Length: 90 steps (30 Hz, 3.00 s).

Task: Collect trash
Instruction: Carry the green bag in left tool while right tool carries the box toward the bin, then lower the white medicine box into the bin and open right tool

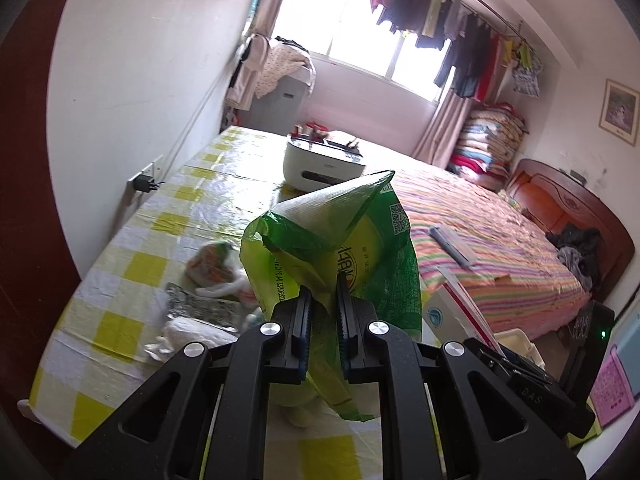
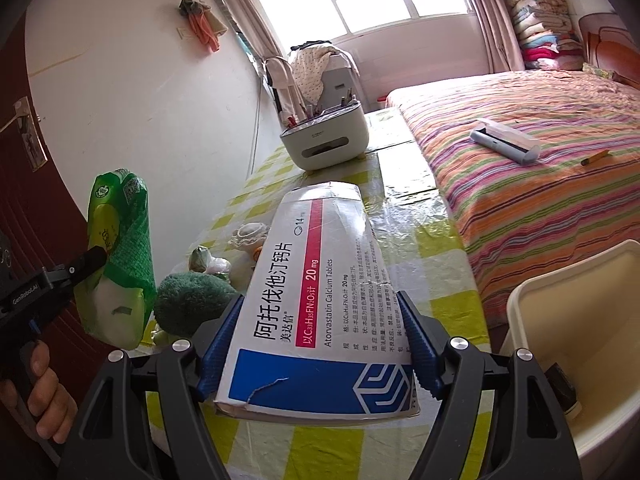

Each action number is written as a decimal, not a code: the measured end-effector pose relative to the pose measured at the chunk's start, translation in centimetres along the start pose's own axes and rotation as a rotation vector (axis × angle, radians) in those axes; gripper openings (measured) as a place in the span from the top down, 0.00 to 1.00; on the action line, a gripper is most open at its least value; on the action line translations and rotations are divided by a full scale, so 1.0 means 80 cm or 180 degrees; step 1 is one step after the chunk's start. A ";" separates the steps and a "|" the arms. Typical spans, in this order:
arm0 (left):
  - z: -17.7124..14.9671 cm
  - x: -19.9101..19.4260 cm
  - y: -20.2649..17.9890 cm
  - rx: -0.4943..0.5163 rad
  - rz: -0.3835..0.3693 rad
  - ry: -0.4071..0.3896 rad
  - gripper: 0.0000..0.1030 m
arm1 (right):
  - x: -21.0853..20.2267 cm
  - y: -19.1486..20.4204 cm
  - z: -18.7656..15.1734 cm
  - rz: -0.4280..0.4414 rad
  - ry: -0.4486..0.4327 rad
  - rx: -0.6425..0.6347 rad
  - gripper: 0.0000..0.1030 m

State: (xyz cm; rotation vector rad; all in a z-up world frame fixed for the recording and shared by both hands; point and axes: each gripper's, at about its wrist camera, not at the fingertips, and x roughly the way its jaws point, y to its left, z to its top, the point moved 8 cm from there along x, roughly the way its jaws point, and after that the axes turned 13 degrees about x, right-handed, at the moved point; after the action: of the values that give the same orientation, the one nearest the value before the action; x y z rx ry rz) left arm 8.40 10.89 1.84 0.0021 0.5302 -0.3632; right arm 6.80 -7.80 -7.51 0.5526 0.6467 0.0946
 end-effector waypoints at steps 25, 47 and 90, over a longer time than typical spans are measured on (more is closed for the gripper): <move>-0.018 0.034 -0.129 0.0478 -0.0396 0.0212 0.89 | -0.052 -0.062 0.019 -0.0161 -0.0218 0.0239 0.31; -0.041 0.072 -0.240 0.0857 -0.0690 0.0443 0.89 | -0.104 -0.132 0.034 -0.0383 -0.0457 0.0505 0.31; -0.072 0.142 -0.359 0.1393 -0.0889 0.0723 0.89 | -0.136 -0.248 0.040 -0.0934 -0.0543 0.1026 0.30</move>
State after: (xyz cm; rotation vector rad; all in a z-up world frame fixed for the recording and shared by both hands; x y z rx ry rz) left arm 4.85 -19.31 -6.15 0.3992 0.6682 -0.7526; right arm -1.69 -28.91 -9.71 0.7603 0.5728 -0.3349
